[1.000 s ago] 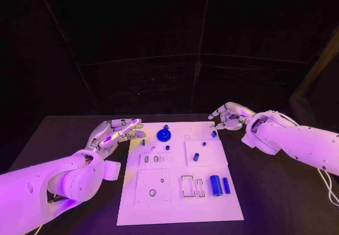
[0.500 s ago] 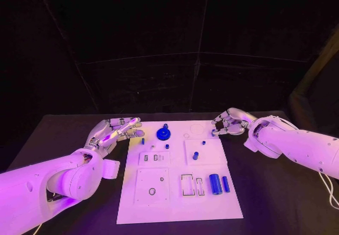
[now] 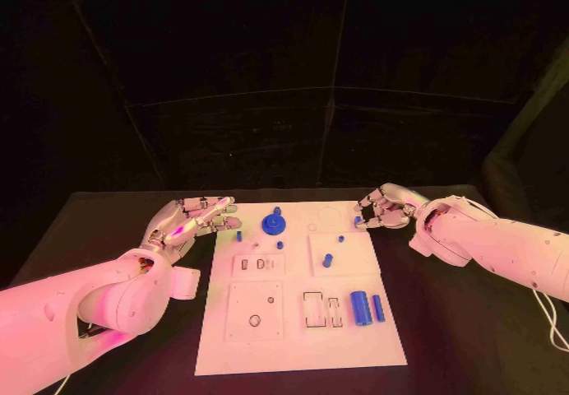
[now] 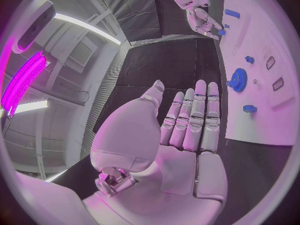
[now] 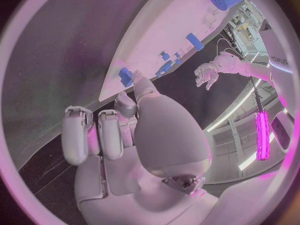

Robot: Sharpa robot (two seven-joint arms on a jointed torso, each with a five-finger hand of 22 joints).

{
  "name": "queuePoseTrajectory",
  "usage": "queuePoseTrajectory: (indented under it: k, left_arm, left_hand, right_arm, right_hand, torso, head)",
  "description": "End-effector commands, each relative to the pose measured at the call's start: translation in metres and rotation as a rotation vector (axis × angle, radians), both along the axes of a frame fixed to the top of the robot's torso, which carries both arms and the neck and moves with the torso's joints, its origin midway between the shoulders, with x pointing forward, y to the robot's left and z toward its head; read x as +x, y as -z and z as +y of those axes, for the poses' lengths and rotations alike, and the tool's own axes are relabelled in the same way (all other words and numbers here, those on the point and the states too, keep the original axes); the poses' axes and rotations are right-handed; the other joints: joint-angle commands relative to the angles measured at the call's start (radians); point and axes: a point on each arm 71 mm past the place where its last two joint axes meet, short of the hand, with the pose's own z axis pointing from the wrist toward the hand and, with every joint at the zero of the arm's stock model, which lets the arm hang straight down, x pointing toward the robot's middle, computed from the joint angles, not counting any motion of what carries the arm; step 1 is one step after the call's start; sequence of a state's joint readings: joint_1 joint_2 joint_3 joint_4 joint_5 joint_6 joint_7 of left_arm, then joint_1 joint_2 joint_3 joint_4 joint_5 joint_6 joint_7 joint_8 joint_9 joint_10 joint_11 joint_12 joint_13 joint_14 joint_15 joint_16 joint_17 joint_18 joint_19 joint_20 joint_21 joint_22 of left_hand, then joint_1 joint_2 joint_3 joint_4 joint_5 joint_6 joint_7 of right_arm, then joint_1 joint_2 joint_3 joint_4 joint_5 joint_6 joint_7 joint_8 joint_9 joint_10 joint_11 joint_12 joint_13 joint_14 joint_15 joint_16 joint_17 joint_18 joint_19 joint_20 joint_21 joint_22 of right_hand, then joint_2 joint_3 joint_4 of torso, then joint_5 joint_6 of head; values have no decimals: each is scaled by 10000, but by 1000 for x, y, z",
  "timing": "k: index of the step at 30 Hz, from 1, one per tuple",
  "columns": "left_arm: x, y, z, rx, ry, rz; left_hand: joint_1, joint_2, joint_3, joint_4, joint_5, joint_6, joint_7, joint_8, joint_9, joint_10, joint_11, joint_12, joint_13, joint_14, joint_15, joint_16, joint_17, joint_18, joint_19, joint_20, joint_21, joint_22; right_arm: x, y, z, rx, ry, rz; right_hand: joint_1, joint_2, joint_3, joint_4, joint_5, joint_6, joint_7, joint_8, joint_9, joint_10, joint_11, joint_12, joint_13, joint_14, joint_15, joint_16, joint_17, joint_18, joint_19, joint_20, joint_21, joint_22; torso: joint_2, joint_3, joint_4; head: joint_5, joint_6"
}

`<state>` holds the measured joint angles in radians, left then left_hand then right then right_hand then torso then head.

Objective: Assemble the parts on the task board

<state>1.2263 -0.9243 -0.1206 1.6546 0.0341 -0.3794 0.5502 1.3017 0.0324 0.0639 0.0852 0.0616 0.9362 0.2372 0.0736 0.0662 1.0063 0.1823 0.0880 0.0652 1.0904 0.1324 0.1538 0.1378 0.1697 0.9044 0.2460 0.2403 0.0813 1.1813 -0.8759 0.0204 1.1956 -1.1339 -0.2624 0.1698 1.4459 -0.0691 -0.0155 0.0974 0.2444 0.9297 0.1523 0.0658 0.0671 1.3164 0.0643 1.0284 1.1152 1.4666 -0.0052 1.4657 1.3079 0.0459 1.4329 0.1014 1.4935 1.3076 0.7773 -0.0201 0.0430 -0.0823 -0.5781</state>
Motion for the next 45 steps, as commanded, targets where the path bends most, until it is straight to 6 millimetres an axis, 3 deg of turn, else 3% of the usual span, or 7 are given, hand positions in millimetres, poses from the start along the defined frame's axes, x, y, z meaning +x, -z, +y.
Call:
queuePoseTrajectory:
  k: [1,17,45]
  left_arm:
    - [0,-1,-1,-41,143,-81]
    - [0,-1,-1,-34,133,-75]
    - [1,-1,0,-21,117,-64]
  left_hand:
    - [-12,92,0,-68,-44,74,-14,-32,-4,75,1,-26,1,63,23,-46,11,150,69,18,-61,-17]
    - [-12,92,0,-68,-44,74,-14,-32,-4,75,1,-26,1,63,23,-46,11,150,69,18,-61,-17]
    - [0,103,10,-99,-45,68,-11,-41,-7,67,4,-41,-3,62,24,-60,14,148,74,16,-68,-24]
  right_arm:
    - [0,0,2,47,-192,100]
    - [0,4,3,32,-275,249]
    - [1,10,2,-159,-212,539]
  right_hand:
    - [-50,97,-41,-19,19,108,-17,74,29,-3,-39,16,23,548,-59,-56,219,-15,-36,6,-50,736]
    - [99,443,198,-171,-263,620,-102,254,69,88,-127,108,85,571,-133,-37,299,-32,29,-56,-23,815]
    - [132,563,348,-230,-284,833,-151,304,68,143,-173,175,137,591,-171,-5,379,-52,99,-91,15,905]
  torso:
    - [-6,-6,-7]
    - [-3,-6,5]
    - [-7,-7,-5]
  head:
    - [25,-12]
    - [-4,-74]
    - [-20,-134]
